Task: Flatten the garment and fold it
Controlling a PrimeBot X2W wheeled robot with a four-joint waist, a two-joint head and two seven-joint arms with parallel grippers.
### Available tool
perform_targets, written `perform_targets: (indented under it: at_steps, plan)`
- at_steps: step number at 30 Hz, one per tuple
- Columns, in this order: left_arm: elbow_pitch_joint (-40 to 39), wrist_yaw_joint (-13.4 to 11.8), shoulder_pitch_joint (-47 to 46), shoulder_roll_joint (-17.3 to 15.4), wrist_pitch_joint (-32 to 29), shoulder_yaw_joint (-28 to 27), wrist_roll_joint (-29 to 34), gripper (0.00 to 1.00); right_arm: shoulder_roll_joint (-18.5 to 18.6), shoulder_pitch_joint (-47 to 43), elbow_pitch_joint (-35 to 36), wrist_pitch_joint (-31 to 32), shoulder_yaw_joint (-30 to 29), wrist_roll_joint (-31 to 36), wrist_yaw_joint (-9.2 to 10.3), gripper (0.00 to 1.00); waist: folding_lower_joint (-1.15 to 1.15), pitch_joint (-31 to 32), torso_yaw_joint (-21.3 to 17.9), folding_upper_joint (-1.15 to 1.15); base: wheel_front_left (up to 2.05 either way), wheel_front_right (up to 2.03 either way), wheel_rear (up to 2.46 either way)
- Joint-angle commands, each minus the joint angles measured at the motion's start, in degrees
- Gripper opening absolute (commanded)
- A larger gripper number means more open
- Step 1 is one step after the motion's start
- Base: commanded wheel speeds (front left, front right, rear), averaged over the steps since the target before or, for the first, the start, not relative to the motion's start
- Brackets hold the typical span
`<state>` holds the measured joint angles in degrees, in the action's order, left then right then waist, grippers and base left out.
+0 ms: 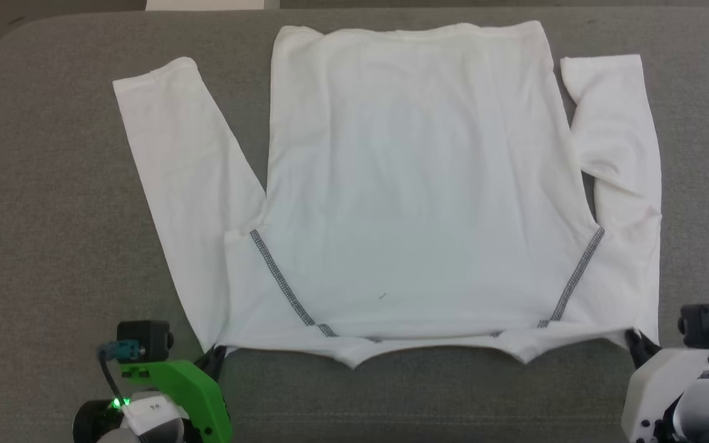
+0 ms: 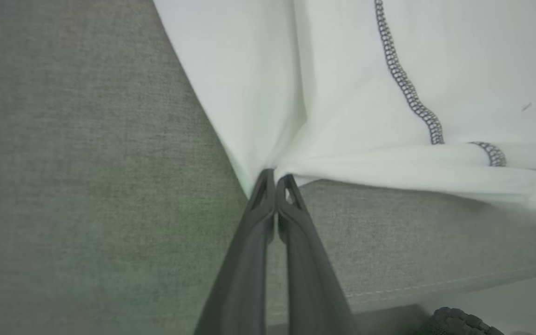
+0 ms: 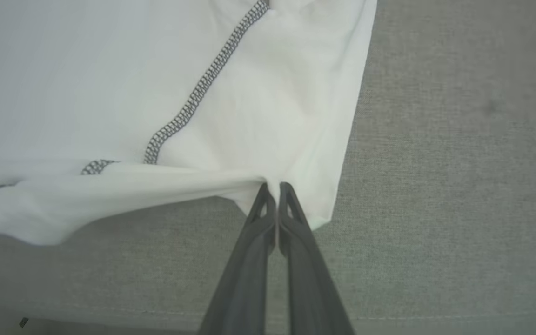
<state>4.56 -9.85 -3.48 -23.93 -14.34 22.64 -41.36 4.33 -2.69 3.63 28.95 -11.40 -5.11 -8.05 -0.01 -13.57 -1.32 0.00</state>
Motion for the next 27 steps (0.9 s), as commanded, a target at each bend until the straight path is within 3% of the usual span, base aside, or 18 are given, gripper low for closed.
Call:
perform_targets:
  at_steps: [1,12,13,14,15,21,27]
  plan:
    - [0.56,-1.23,1.87,-0.63,0.14,-0.51,0.13,0.00,-0.01,-1.19,-0.20,0.59,-0.97,0.30,0.56,0.00,0.01,0.55,0.43,0.00,0.00,0.00,0.00]
    - [0.76,-1.57,3.80,0.36,0.70,1.74,1.06,0.00,-1.35,-2.58,-5.25,-1.23,-0.12,0.01,0.56,0.00,0.01,1.80,0.45,0.00,0.00,0.00,0.00]
    - [0.79,-1.52,3.62,0.69,1.33,1.75,1.16,0.39,-1.37,-2.46,-5.75,-1.48,0.16,-0.10,0.56,0.09,0.01,1.89,0.49,0.00,0.00,0.00,0.00]
    - [0.77,-1.33,3.31,1.01,2.33,1.77,1.43,1.00,-1.38,-2.38,-6.32,-1.70,0.73,-0.48,0.56,0.58,0.01,2.04,0.53,0.00,0.00,0.00,0.00]
    - [0.73,-0.97,3.14,1.45,3.14,1.78,1.33,1.00,-1.39,-2.39,-6.83,-1.66,1.08,-0.88,0.56,1.00,0.01,2.22,0.55,0.00,0.00,0.00,0.00]
    - [-1.46,0.50,3.36,3.24,8.23,0.17,-0.14,1.00,-1.38,-2.99,-5.15,-3.31,1.90,-2.17,0.56,1.00,0.01,3.26,0.52,0.00,0.00,0.00,0.00]
    - [-4.11,1.21,2.87,3.05,15.12,-3.59,-0.23,1.00,-1.36,-3.87,-0.14,-7.38,1.22,-2.92,0.56,1.00,0.01,3.45,0.13,0.00,0.00,0.00,0.00]
